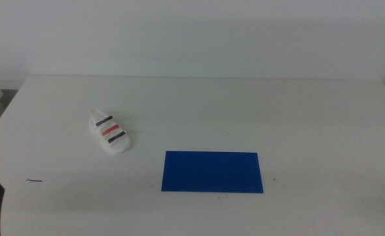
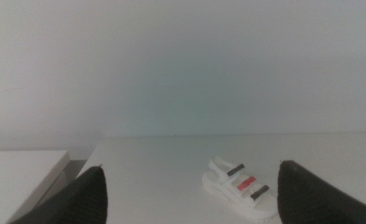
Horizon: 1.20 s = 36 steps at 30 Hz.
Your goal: Use one arm to grab the shoe from the table and place it on the mat.
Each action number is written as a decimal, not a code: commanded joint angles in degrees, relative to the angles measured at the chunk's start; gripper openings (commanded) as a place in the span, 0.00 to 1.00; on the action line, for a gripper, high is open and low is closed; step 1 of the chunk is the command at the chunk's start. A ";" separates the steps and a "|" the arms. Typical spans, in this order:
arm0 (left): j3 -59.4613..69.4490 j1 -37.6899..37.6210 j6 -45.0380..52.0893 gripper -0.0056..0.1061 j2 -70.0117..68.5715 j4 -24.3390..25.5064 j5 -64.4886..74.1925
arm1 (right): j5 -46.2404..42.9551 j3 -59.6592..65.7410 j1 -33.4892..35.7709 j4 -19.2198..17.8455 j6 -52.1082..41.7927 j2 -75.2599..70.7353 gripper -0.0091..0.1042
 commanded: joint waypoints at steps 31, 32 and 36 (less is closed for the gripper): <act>-87.47 -7.96 -38.53 0.89 106.08 -5.54 53.73 | -0.53 0.14 0.10 -0.54 -0.20 -0.27 0.78; -88.10 -7.96 -39.27 0.89 107.70 -5.19 53.74 | -0.53 0.14 0.10 -0.54 -0.20 -0.27 0.78; -89.26 -7.96 -42.88 0.88 112.23 -3.57 52.61 | -0.53 0.14 0.10 -0.54 -0.20 -0.27 0.78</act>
